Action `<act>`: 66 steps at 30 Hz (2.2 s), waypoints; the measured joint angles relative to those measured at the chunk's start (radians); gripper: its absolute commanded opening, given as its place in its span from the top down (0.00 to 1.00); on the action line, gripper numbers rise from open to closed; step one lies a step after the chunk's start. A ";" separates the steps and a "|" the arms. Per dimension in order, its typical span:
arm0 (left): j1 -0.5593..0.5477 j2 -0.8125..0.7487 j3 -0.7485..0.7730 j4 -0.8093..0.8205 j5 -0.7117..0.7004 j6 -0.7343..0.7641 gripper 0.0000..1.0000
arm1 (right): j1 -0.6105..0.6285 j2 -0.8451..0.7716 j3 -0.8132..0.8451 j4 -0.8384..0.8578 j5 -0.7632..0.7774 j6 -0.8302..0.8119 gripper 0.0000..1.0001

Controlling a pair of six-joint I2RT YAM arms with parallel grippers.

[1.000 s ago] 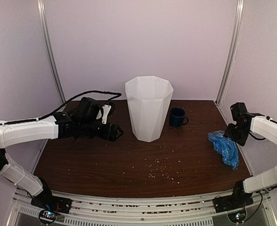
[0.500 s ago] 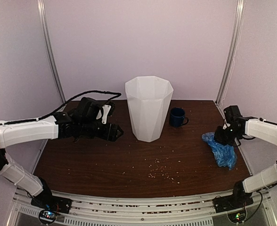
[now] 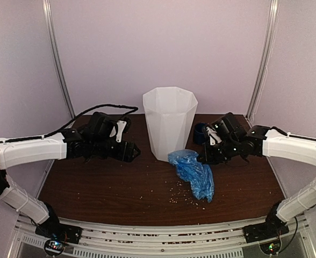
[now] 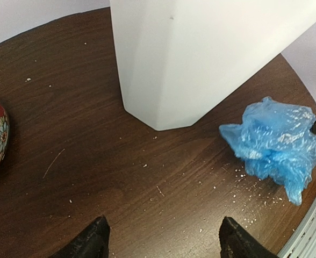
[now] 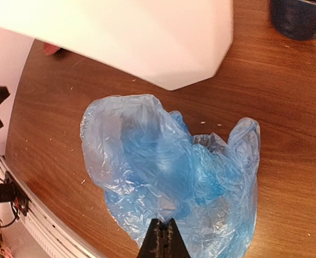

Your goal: Put the trash bags into the trash bin

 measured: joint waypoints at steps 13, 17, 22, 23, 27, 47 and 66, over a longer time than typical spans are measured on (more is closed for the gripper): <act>0.000 -0.003 -0.023 -0.003 0.021 -0.006 0.25 | 0.186 0.258 0.216 -0.057 -0.180 -0.183 0.56; 0.000 -0.022 -0.054 -0.010 0.064 0.002 0.26 | 0.137 0.167 0.207 -0.058 -0.182 -0.182 0.57; -0.002 -0.040 -0.065 -0.006 0.142 0.035 0.28 | 0.061 0.055 0.118 -0.039 -0.123 -0.165 0.59; -0.004 -0.041 -0.065 -0.002 0.157 0.045 0.30 | 0.042 0.054 0.097 -0.039 -0.101 -0.158 0.59; -0.010 -0.044 -0.064 0.018 0.218 0.077 0.32 | -0.046 0.089 0.014 -0.049 -0.039 -0.137 0.58; -0.152 0.161 0.085 0.047 0.236 0.189 0.31 | -0.078 0.296 -0.041 0.079 -0.259 -0.167 0.45; -0.151 -0.072 0.044 -0.025 0.147 0.106 0.31 | 0.081 0.272 0.103 0.024 -0.348 -0.261 0.47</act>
